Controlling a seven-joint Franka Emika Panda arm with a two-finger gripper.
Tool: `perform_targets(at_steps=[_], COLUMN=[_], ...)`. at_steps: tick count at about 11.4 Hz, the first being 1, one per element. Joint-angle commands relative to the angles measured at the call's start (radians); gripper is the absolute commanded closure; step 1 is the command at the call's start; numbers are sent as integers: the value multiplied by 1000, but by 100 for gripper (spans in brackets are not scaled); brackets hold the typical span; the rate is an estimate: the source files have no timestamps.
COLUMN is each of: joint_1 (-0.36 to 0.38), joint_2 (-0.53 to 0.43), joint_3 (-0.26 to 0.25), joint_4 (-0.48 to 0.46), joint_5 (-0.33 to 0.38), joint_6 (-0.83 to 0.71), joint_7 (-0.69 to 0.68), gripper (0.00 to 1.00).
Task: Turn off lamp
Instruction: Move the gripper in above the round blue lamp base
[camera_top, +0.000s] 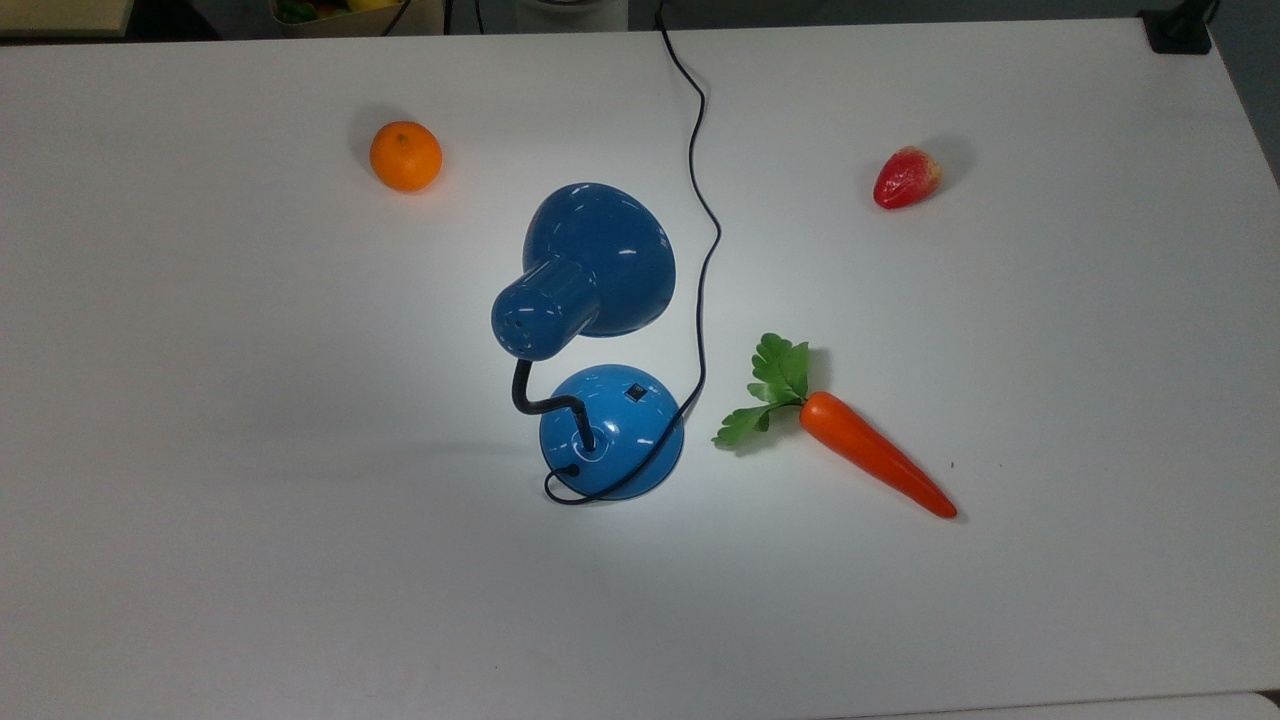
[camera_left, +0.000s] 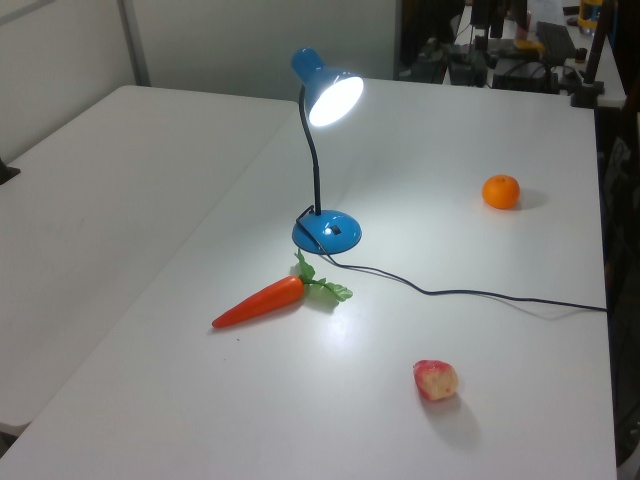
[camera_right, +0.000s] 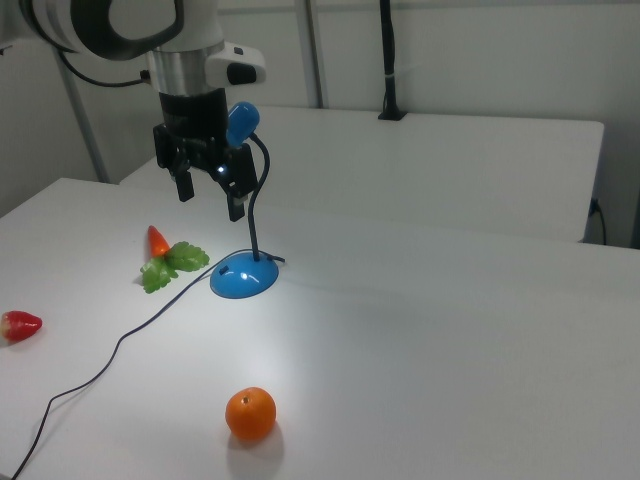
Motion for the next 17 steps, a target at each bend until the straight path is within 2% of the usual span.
perform_targets(at_steps=[1, 3, 9, 10, 11, 12, 13, 14, 17], joint_1=[13, 16, 25, 42, 57, 64, 62, 64, 64], joint_2=[-16, -21, -21, -22, -37, -59, -70, -71, -67], joint_3=[-8, -8, 1, 1, 4, 21, 51, 64, 131], joint_4=[-11, -19, -35, -55, -99, -162, -208, -233, -333], joint_5=[6, 35, 37, 35, 37, 37, 35, 35, 35], joint_6=[-34, -32, -3, 35, 102, 177, 228, 279, 440], joint_7=[4, 6, 33, 55, 105, 151, 153, 155, 208], gripper=[0, 0, 0, 4, 22, 36, 57, 98, 100])
